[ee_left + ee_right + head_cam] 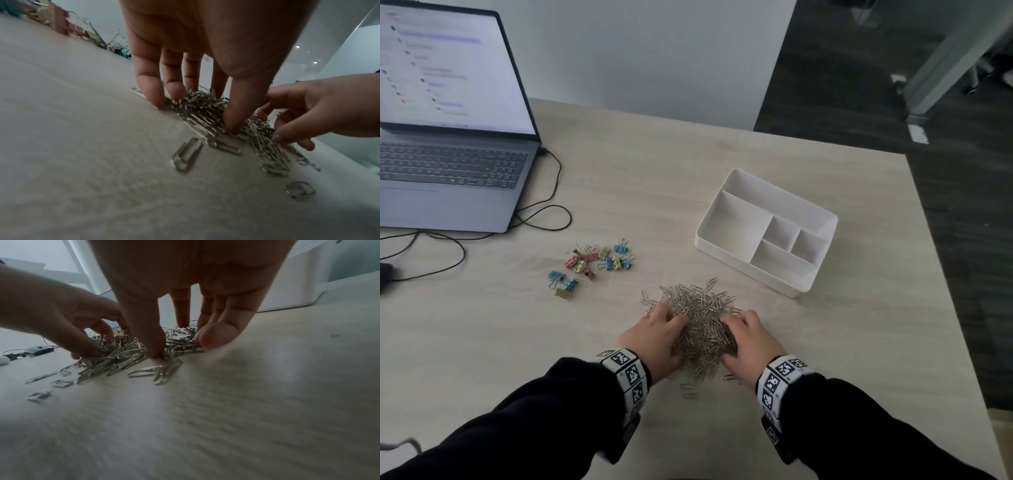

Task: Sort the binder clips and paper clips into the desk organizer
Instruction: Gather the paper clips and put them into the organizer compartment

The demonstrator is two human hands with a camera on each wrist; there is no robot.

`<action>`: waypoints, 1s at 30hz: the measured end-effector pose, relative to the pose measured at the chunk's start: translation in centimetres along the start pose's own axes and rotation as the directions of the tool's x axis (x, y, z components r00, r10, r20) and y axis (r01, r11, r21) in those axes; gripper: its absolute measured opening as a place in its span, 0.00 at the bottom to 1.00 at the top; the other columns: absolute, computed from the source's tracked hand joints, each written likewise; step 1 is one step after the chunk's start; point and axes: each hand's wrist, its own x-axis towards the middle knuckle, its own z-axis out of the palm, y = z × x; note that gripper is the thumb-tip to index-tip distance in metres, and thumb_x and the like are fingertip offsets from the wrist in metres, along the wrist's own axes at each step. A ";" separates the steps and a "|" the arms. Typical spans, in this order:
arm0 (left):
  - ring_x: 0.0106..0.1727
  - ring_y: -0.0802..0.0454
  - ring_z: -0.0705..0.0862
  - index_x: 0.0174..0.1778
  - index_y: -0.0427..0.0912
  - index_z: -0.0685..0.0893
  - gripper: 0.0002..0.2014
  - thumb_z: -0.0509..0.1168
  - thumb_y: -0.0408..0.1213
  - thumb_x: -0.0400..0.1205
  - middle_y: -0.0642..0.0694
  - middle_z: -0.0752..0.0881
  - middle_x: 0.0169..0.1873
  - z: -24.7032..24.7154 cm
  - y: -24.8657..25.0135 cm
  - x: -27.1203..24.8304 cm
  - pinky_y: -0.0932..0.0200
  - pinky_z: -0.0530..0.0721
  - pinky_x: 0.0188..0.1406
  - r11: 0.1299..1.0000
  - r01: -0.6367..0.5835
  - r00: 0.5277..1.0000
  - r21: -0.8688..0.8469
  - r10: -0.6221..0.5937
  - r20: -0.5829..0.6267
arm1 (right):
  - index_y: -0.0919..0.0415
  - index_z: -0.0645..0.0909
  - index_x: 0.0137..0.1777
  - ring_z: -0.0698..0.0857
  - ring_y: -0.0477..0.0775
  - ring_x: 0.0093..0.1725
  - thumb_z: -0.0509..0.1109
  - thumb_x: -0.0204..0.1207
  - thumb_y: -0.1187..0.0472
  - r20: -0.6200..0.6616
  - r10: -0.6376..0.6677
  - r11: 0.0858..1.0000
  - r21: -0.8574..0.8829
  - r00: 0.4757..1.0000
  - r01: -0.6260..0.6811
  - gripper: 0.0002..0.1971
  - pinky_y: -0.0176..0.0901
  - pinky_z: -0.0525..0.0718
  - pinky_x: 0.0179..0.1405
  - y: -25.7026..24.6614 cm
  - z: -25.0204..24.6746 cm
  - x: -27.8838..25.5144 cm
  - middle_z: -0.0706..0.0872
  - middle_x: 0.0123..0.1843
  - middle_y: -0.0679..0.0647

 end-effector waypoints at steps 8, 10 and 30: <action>0.54 0.51 0.83 0.61 0.56 0.82 0.15 0.67 0.45 0.78 0.52 0.79 0.57 -1.3 0.1 1.2 0.56 0.83 0.55 0.986 -0.052 0.998 -0.161 0.048 -0.034 | 0.52 0.80 0.57 0.80 0.52 0.55 0.69 0.73 0.57 0.000 -0.014 0.993 0.114 1.000 0.014 0.12 0.42 0.77 0.58 0.1 -1.5 0.6 0.80 0.56 0.49; 0.52 0.53 0.82 0.56 0.57 0.85 0.12 0.68 0.46 0.77 0.54 0.83 0.51 -1.8 0.0 1.4 0.55 0.83 0.56 0.977 -0.062 0.997 -0.203 0.053 -0.050 | 0.52 0.82 0.53 0.81 0.51 0.52 0.70 0.73 0.58 -0.001 -0.002 0.988 0.156 1.000 0.002 0.09 0.42 0.78 0.56 0.2 -1.9 0.6 0.82 0.51 0.48; 0.31 0.56 0.86 0.44 0.41 0.91 0.06 0.72 0.28 0.77 0.44 0.90 0.34 -8.1 6.9 8.9 0.57 0.90 0.32 0.574 0.097 0.995 -0.813 -0.044 0.088 | 0.60 0.86 0.42 0.84 0.55 0.31 0.74 0.72 0.73 -0.019 0.295 0.510 0.849 0.955 -0.141 0.07 0.48 0.88 0.32 4.2 -8.8 1.7 0.86 0.31 0.60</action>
